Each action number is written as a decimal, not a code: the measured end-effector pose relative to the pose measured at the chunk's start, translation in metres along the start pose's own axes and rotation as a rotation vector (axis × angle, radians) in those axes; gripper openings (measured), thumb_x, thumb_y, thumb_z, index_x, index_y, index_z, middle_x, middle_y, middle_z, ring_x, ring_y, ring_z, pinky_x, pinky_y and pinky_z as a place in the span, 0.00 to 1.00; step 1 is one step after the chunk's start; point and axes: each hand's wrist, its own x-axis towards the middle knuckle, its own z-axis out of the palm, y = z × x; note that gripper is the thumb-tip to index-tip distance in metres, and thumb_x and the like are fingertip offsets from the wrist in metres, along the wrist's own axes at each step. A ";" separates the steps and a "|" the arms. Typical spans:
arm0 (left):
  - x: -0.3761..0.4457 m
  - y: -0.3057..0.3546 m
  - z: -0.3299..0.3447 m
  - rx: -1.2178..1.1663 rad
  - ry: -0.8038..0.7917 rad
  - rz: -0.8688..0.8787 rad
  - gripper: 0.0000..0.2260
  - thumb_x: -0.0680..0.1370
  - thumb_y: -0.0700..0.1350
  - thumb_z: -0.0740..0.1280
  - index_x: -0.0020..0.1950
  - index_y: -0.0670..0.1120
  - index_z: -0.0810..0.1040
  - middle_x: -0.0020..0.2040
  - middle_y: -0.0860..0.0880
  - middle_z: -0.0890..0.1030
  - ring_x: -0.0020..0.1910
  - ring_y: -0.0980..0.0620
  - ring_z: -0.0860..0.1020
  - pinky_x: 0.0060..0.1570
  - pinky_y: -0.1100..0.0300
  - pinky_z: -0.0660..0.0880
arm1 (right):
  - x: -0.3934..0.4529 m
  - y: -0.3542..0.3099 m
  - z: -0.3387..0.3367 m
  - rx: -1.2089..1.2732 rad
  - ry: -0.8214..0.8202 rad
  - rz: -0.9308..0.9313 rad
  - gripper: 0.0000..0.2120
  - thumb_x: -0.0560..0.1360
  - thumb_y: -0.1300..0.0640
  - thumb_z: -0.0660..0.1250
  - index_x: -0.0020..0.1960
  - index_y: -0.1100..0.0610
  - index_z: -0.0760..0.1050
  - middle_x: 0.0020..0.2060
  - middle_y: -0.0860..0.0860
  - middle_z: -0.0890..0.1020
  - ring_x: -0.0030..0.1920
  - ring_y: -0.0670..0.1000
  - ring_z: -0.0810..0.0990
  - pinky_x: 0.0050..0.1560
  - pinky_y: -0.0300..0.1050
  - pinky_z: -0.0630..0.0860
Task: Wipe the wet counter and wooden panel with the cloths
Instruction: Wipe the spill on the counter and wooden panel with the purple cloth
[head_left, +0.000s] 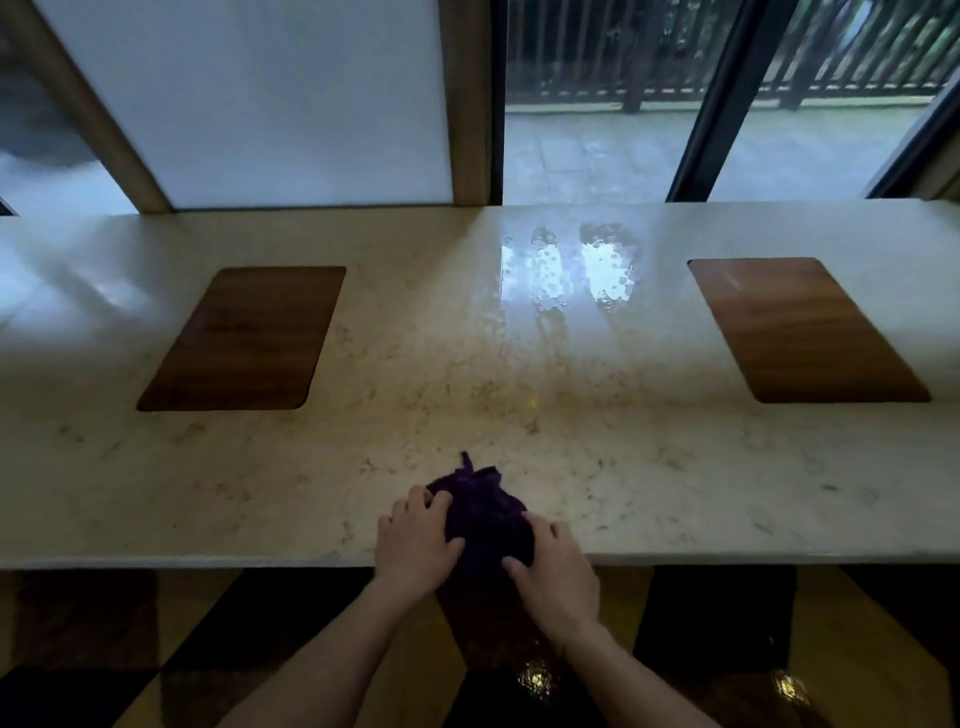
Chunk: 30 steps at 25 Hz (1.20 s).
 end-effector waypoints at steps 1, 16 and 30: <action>-0.004 0.005 0.002 -0.060 0.006 -0.036 0.22 0.77 0.55 0.66 0.69 0.56 0.66 0.66 0.50 0.70 0.60 0.51 0.74 0.61 0.53 0.74 | 0.002 0.000 -0.001 0.076 -0.012 0.025 0.18 0.76 0.49 0.69 0.64 0.44 0.70 0.53 0.43 0.75 0.48 0.40 0.73 0.48 0.37 0.73; -0.059 0.068 -0.009 -0.502 -0.067 0.047 0.36 0.71 0.50 0.76 0.73 0.63 0.61 0.66 0.58 0.64 0.65 0.57 0.66 0.66 0.57 0.69 | -0.025 0.034 -0.096 0.054 -0.081 -0.254 0.13 0.72 0.53 0.69 0.54 0.41 0.75 0.47 0.39 0.77 0.49 0.42 0.76 0.56 0.42 0.76; -0.080 0.257 -0.082 -0.788 -0.519 0.744 0.12 0.70 0.39 0.76 0.52 0.48 0.81 0.45 0.50 0.84 0.48 0.52 0.83 0.53 0.53 0.80 | -0.161 0.143 -0.282 0.251 0.381 -0.095 0.16 0.73 0.61 0.69 0.54 0.43 0.77 0.50 0.40 0.81 0.51 0.40 0.80 0.53 0.42 0.80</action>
